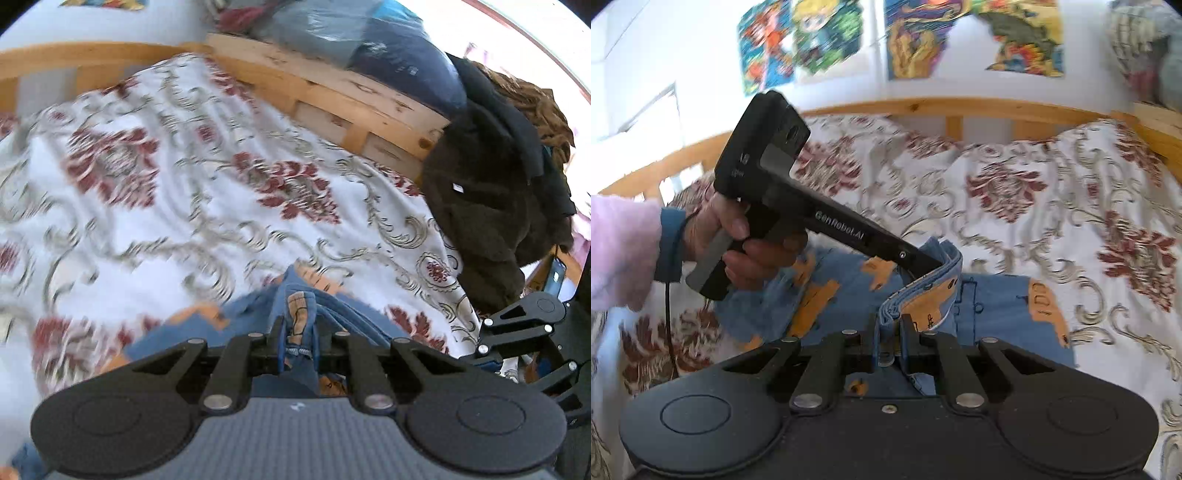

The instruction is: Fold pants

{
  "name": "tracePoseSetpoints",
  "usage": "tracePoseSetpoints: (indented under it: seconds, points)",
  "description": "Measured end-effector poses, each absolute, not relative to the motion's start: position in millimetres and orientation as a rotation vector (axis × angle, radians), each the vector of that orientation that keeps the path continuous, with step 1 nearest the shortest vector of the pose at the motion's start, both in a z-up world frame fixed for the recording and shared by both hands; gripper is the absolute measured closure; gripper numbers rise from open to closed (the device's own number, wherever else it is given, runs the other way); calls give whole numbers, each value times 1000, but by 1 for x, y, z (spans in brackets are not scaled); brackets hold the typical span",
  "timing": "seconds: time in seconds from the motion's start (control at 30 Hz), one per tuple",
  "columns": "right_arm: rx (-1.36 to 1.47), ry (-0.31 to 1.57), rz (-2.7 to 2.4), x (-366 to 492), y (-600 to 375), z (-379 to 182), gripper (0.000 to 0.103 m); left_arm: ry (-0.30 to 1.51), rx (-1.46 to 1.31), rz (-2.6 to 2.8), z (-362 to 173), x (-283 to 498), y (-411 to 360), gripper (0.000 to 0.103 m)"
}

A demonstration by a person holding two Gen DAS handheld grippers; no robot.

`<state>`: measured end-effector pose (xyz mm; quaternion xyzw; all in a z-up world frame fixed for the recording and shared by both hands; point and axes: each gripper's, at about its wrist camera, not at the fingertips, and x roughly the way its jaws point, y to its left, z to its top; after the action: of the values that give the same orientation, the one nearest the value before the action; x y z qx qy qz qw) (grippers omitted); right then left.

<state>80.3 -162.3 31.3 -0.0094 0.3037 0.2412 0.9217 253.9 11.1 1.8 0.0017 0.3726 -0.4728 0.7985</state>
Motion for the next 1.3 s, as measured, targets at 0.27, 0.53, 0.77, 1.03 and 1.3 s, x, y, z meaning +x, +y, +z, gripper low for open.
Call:
tracePoseSetpoints:
  seconds: [0.27,0.53,0.77,1.03,1.3]
  points:
    - [-78,673,524,86,-125,18,92,813,-57,-946,-22,246,46,86]
    - [-114,722,542,86,-106,-5,92,848,-155,-795,-25,246,94,65]
    - [-115,733,552,85,-107,-12,92,911,-257,-776,-20,236,100,56]
    - [-170,731,576,79,-104,-18,92,1015,-426,-768,-21,238,99,32]
    - [-187,733,580,77,-102,-20,92,1273,-477,-546,-37,269,79,51]
